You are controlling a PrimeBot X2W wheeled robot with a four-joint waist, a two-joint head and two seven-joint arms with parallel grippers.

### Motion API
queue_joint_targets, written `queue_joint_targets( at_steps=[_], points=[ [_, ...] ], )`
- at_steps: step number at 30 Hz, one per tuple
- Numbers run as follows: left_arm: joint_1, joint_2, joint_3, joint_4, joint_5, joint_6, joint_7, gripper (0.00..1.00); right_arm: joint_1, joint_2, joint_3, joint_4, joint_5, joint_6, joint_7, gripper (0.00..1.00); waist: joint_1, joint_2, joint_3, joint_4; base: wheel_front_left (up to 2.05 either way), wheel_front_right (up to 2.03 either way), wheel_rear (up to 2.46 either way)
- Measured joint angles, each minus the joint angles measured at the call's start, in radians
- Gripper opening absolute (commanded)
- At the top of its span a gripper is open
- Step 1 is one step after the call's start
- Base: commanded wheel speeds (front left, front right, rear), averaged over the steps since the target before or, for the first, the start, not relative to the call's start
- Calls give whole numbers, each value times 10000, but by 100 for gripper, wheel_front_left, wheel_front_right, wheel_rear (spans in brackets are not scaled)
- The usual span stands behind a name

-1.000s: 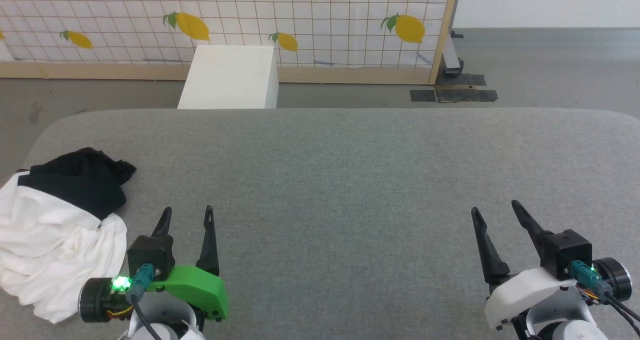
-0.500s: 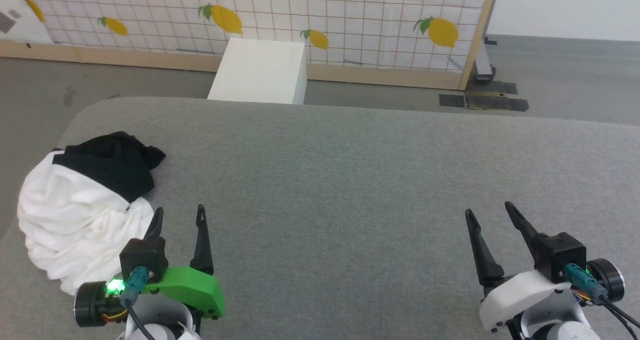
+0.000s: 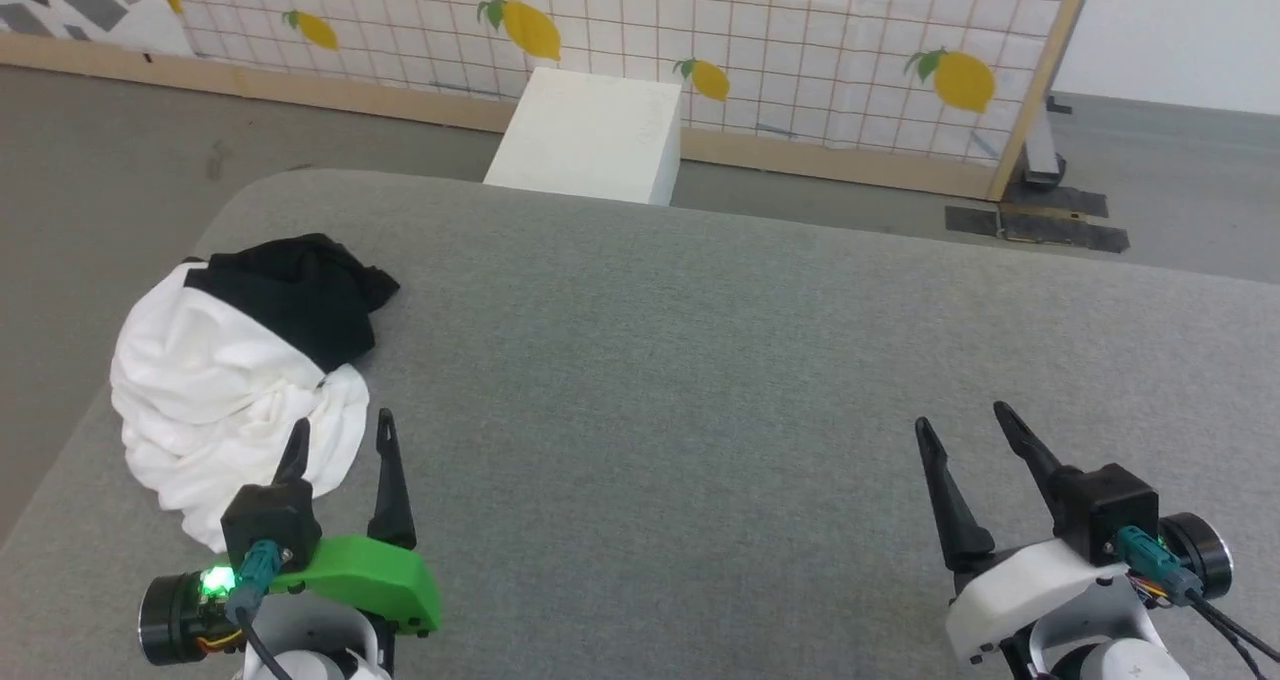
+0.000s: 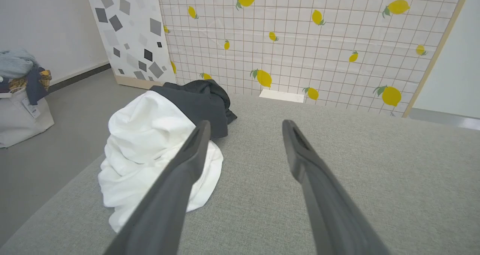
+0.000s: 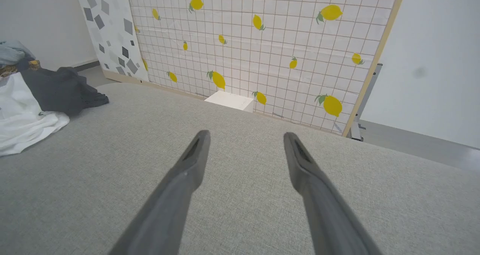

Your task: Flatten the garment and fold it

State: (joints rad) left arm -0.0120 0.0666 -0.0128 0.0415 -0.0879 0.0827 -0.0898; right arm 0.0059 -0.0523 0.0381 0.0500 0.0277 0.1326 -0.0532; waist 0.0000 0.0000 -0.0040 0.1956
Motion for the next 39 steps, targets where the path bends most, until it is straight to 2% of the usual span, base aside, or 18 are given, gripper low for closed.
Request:
queue_joint_targets(
  at_steps=[39],
  points=[
    [118,155,-33,462,-708,857,-802,100,-239,2,378,313,94,0,-476,100,0,0,46,1890,0,0,0]
  ],
)
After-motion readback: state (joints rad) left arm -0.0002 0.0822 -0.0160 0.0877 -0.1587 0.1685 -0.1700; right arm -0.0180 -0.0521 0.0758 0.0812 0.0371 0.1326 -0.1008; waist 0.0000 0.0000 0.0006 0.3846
